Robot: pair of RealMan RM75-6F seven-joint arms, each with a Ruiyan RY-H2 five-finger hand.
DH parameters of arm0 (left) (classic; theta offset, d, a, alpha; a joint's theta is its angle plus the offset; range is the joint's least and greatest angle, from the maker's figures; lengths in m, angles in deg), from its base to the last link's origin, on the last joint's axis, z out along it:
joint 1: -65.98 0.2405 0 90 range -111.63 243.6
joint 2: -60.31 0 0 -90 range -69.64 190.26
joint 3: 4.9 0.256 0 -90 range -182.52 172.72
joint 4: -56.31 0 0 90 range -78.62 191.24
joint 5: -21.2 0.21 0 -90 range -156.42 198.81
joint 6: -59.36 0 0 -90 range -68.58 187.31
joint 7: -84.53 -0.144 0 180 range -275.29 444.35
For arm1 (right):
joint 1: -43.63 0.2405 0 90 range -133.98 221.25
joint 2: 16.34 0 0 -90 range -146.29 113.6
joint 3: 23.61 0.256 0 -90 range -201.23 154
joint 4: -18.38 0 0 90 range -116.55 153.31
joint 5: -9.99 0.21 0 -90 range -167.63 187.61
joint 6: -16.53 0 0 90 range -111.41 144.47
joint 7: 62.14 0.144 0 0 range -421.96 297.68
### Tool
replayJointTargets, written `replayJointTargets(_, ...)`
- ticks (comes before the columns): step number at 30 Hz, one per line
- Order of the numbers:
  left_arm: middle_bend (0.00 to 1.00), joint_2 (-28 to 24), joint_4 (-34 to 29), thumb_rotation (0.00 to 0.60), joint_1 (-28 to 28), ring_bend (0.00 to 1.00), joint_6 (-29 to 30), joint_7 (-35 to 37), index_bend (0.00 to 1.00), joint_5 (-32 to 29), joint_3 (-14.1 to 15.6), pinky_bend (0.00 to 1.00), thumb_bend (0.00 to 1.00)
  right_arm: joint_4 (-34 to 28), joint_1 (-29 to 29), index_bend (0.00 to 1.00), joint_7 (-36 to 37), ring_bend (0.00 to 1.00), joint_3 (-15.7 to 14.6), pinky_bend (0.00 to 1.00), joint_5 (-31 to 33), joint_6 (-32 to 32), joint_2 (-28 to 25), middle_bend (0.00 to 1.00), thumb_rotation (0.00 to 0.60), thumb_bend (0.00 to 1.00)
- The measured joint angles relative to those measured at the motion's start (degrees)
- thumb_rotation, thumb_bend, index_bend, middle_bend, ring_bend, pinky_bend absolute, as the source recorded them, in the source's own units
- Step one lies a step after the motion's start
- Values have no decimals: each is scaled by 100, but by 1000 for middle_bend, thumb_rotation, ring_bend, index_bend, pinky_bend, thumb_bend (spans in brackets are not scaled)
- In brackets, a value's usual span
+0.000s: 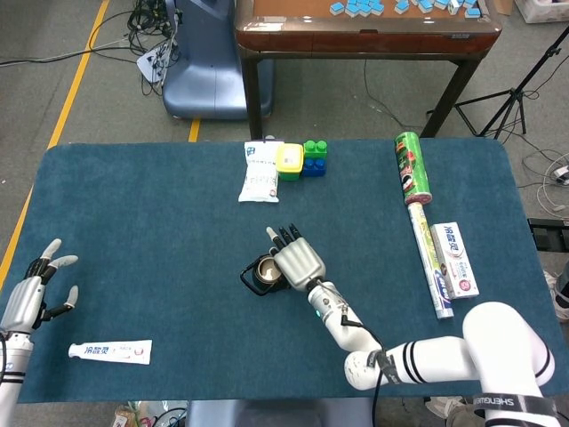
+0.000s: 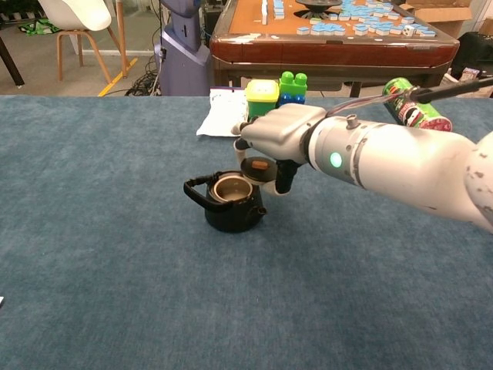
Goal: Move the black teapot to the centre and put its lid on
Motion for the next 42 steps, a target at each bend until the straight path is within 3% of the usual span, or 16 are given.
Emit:
replayJointTargets(25,0,2,156,600,51,0,84,305,230,56,1,0,442,563,440,453,180,0,29,0,124,-252,434,0,600,432)
replayJointTargets(42,0,17,165,600,37,0,60,288,230,46,-10,0,441,370,422,345,307,0,-49,0,-19,-104,273,0,600,380)
